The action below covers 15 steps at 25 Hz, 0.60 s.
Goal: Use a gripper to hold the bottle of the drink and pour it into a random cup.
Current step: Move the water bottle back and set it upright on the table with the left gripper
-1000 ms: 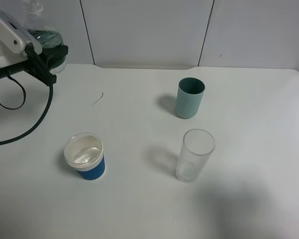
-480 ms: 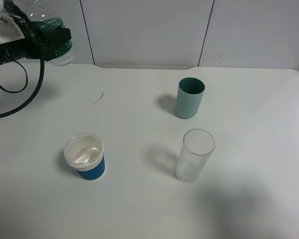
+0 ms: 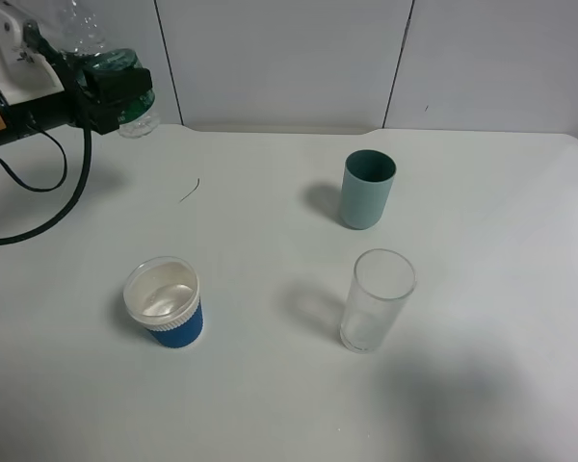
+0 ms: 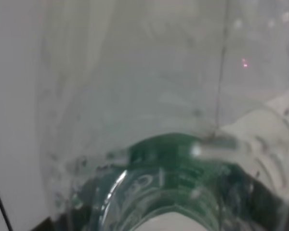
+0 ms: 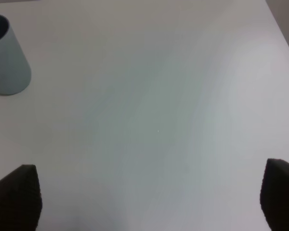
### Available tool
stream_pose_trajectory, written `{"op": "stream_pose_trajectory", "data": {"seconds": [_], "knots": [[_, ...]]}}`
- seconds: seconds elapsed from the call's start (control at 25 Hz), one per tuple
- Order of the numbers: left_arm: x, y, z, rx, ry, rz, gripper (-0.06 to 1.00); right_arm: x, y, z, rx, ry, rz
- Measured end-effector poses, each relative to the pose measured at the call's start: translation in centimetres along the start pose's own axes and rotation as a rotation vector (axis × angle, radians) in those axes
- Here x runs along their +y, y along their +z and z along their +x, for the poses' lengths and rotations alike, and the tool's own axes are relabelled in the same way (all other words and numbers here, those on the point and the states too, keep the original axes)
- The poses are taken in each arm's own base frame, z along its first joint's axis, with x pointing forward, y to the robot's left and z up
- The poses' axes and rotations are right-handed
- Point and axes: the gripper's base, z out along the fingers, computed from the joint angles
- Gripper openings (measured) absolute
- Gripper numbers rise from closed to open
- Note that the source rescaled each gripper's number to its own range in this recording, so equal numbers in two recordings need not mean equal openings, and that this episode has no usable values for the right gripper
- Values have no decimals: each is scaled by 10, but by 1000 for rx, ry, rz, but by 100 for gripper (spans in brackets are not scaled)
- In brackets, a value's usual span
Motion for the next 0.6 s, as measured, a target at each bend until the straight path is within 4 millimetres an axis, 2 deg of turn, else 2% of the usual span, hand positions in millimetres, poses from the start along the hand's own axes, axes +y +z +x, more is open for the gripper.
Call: {"op": "stream_pose_trajectory", "data": {"seconds": [0.32, 0.6], "knots": [[13, 13, 16, 7, -6, 10, 1, 0, 0, 0, 0, 0, 0], [17, 16, 47, 66, -72, 10, 1, 0, 0, 0, 0, 0, 0]]}}
